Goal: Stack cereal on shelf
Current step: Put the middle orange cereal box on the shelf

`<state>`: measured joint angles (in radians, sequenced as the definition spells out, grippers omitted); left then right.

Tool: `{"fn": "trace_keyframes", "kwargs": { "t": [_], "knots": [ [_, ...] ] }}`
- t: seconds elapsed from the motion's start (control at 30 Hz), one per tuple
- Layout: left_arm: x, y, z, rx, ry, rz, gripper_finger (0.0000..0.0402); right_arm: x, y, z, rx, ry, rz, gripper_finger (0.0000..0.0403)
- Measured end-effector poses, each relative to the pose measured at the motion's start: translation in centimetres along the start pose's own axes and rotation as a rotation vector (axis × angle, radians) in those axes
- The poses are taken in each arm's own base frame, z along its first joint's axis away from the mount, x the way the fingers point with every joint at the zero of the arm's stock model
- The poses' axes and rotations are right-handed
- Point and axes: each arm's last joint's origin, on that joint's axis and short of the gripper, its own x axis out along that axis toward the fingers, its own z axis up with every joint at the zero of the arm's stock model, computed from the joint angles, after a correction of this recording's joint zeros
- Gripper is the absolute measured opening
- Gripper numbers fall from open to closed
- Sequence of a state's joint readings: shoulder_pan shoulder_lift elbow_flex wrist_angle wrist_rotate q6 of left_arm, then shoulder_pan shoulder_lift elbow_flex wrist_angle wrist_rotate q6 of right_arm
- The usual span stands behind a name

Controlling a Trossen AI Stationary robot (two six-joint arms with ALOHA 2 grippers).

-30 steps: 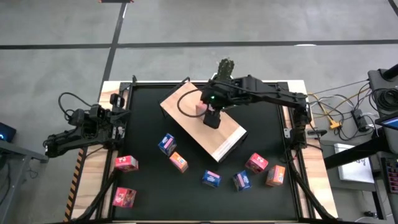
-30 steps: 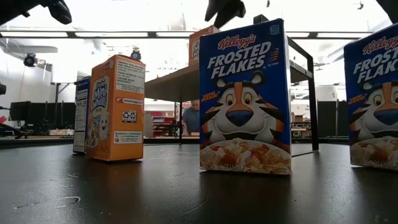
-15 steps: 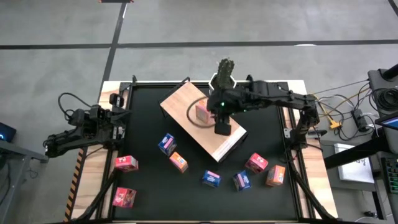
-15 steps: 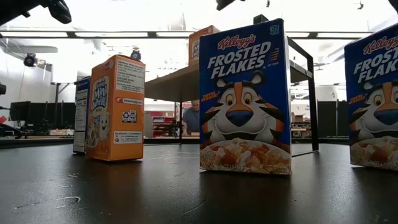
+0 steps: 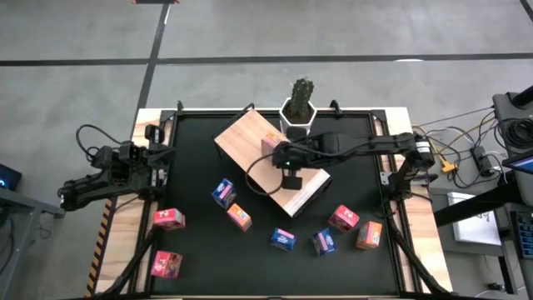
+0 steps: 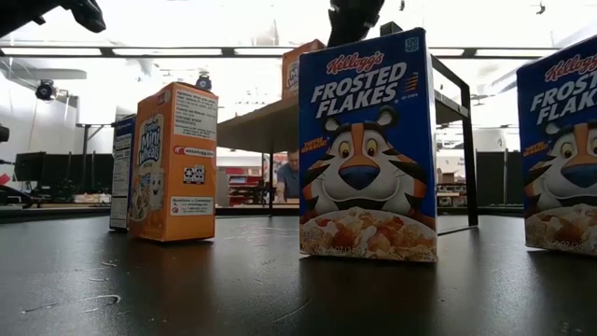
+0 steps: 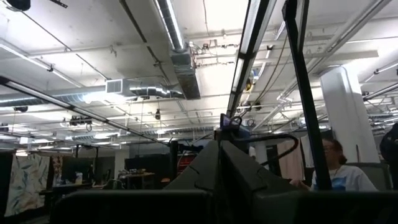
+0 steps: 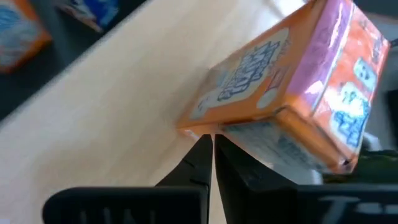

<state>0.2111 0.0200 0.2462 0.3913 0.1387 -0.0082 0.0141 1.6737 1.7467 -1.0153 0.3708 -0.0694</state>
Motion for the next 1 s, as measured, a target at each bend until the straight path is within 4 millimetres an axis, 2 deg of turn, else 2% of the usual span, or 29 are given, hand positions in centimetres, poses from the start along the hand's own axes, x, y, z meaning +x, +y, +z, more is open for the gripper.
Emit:
{"fn": "trace_keyframes", "kwargs": {
  "t": [0.27,0.47,0.67,1.0],
  "knots": [
    [0.0,0.0,0.0,0.007,0.001,0.000,0.0000,1.8,-1.1,1.0,0.008,-0.112,-0.033,0.0009],
    [0.0,0.0,0.0,0.007,0.002,0.000,0.0000,3.2,-2.8,0.9,0.019,-0.140,-0.075,0.0009],
    [0.0,0.0,0.0,0.007,0.002,0.000,0.0000,3.6,-4.1,0.7,-0.011,-0.126,-0.097,0.0009],
    [0.0,0.0,-0.1,0.009,0.007,0.000,0.0000,3.7,-4.6,0.8,-0.057,-0.137,-0.112,0.0009]
  ]
}}
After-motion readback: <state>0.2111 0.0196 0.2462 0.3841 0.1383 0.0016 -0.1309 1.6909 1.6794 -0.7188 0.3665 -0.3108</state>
